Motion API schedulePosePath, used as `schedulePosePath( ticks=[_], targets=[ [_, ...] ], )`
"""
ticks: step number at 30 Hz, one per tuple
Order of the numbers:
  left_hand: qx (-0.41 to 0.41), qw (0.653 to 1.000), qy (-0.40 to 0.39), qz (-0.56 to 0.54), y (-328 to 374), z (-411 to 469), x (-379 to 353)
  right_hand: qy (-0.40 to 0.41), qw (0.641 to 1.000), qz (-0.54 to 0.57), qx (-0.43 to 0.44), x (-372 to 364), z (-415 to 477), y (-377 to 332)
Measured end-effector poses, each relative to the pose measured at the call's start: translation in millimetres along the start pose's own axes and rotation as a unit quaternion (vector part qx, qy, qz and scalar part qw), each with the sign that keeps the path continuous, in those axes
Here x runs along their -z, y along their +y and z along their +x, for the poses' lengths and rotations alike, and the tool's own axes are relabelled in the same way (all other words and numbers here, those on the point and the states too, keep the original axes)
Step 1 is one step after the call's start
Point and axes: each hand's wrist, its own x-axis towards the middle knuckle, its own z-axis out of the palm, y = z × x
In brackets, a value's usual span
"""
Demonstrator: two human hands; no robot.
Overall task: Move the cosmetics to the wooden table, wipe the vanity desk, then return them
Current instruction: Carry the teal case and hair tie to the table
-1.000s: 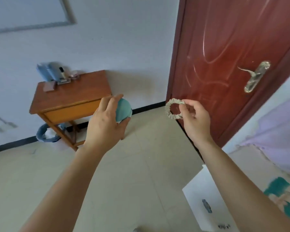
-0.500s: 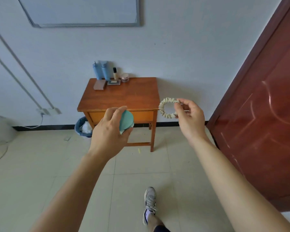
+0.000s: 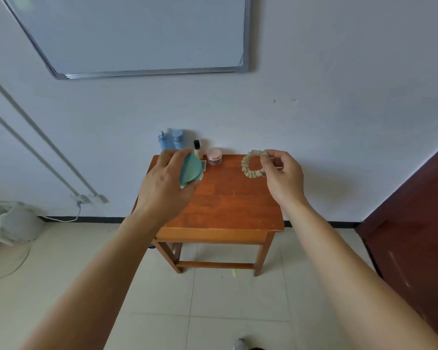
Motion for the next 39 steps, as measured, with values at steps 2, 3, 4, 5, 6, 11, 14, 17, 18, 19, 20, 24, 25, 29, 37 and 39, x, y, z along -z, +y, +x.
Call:
schedulePosePath(
  ticks=[2,3,4,5,6,11,14,17,18,19,20,24,25,29,37,39],
  targets=[
    [0.017,1.0,0.006,-0.012,-19,23,-8,-0.016,1.0,-0.008,-0.003,-24,26,-1],
    [0.025,1.0,0.003,-0.017,-28,34,-14,-0.024,1.0,-0.013,-0.006,-37,38,-1],
    [0.032,0.999,-0.002,-0.02,-38,45,-22,-0.031,0.999,-0.02,-0.01,-50,49,2],
    [0.037,0.999,-0.007,-0.024,-49,57,-31,-0.036,0.999,-0.028,-0.012,-63,61,5],
    [0.04,0.999,-0.013,-0.029,-61,68,-42,-0.037,0.999,-0.037,-0.016,-77,71,10],
    [0.042,0.995,-0.062,-0.062,-131,124,-105,-0.042,0.995,-0.069,-0.056,-141,123,43],
    [0.038,0.991,-0.097,-0.08,-170,155,-138,-0.032,0.989,-0.083,-0.12,-172,155,68],
    [0.036,0.987,-0.133,-0.088,-200,182,-170,-0.021,0.981,-0.094,-0.169,-196,177,92],
    [0.037,0.985,-0.146,-0.089,-207,188,-181,-0.017,0.978,-0.094,-0.186,-202,182,101],
    [0.037,0.982,-0.16,-0.09,-214,194,-192,-0.013,0.975,-0.095,-0.202,-209,185,110],
    [0.036,0.979,-0.178,-0.089,-220,199,-203,-0.012,0.971,-0.096,-0.218,-215,187,118],
    [0.026,0.965,-0.249,-0.079,-236,204,-246,-0.019,0.955,-0.096,-0.279,-238,193,160],
    [0.025,0.962,-0.26,-0.076,-240,203,-255,-0.024,0.951,-0.096,-0.292,-244,195,171],
    [0.041,0.955,-0.287,-0.068,-250,195,-288,-0.052,0.939,-0.095,-0.327,-261,202,206],
    [0.052,0.956,-0.285,-0.052,-250,186,-304,-0.104,0.932,-0.186,-0.292,-269,205,233],
    [0.051,0.952,-0.301,-0.024,-248,193,-298,-0.103,0.93,-0.208,-0.285,-267,211,224]
  ],
)
